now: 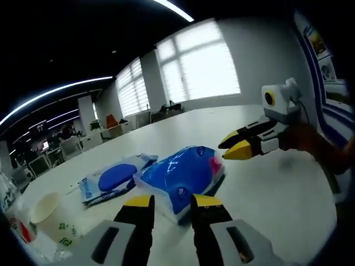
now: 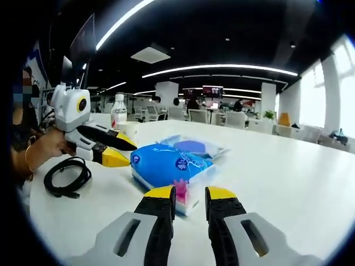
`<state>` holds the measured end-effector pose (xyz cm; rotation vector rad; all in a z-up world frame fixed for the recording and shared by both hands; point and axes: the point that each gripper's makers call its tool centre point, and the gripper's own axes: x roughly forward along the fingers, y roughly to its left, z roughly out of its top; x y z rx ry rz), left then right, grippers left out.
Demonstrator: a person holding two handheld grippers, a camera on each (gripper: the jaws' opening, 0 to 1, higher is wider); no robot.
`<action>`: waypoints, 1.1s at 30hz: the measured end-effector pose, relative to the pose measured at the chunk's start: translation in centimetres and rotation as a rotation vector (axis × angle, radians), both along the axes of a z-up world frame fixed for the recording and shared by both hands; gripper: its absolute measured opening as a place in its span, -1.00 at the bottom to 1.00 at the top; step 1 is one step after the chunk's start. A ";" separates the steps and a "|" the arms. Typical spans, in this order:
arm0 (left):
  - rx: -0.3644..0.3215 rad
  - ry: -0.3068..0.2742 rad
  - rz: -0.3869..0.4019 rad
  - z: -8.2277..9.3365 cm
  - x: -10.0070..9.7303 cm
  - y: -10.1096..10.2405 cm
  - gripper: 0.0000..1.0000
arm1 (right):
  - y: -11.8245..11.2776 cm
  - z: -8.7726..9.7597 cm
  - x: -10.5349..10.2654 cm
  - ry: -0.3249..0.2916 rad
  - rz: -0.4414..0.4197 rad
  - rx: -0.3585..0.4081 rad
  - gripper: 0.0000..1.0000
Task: Arrange the tabletop items into an orderly group along one side of the table until the central work area is clear of visible clutter.
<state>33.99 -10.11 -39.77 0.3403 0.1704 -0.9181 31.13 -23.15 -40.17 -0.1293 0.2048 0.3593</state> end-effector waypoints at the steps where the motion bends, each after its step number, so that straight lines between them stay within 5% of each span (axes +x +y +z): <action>1: -0.001 0.003 0.001 0.0 0.1 0.0 -0.52 | 0.0 0.0 0.1 0.001 0.000 -0.003 -0.61; 13: -0.012 0.011 -0.015 -0.5 0.3 -0.1 -0.65 | 0.1 -0.6 1.2 0.072 -0.010 0.057 -0.52; 22: -0.014 0.032 -0.035 -0.9 0.2 -0.6 -0.68 | 0.4 -0.9 1.7 0.088 -0.017 0.049 -0.74; 33: -0.019 0.011 -0.057 -0.7 0.5 -1.0 -0.96 | 0.4 -0.9 1.8 0.063 -0.019 -0.013 -0.95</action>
